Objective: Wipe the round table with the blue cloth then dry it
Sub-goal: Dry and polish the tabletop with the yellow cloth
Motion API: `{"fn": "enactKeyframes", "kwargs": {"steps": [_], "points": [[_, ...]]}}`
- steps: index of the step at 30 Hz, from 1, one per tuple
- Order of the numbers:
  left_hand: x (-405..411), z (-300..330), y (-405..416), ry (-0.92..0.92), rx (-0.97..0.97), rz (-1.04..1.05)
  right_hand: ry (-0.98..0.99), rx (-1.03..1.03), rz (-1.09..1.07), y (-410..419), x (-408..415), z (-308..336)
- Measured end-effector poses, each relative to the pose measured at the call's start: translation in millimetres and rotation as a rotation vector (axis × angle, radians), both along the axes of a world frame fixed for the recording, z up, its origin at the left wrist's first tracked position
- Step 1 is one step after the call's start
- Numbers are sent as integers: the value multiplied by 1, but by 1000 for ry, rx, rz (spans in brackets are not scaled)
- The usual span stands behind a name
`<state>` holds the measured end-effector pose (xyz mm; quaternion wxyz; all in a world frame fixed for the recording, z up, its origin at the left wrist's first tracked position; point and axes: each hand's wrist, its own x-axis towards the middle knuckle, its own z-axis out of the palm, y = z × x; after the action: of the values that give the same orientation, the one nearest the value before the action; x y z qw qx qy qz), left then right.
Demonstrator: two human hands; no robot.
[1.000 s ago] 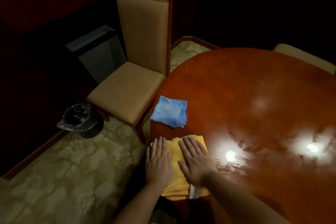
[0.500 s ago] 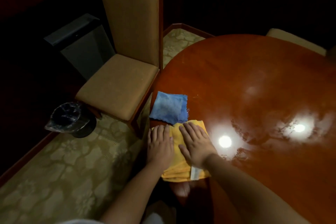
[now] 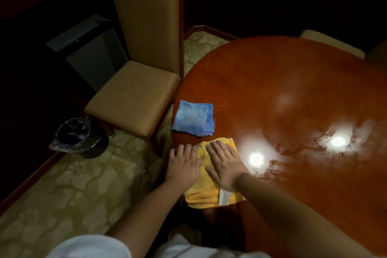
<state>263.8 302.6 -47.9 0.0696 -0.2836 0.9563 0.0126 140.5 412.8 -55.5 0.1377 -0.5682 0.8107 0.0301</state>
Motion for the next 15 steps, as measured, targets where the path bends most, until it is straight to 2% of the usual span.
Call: {"fn": "enactKeyframes", "kwargs": {"steps": [5, 11, 15], "points": [[-17, 6, -27, -80, -33, -41, 7, 42, -31, -22, -9, -1], [-5, 11, -20, -84, -47, -155, -57, 21, 16, -1, 6, 10], [-6, 9, -25, -64, -40, -189, -90, 21, -47, -3, 10, 9]]}}
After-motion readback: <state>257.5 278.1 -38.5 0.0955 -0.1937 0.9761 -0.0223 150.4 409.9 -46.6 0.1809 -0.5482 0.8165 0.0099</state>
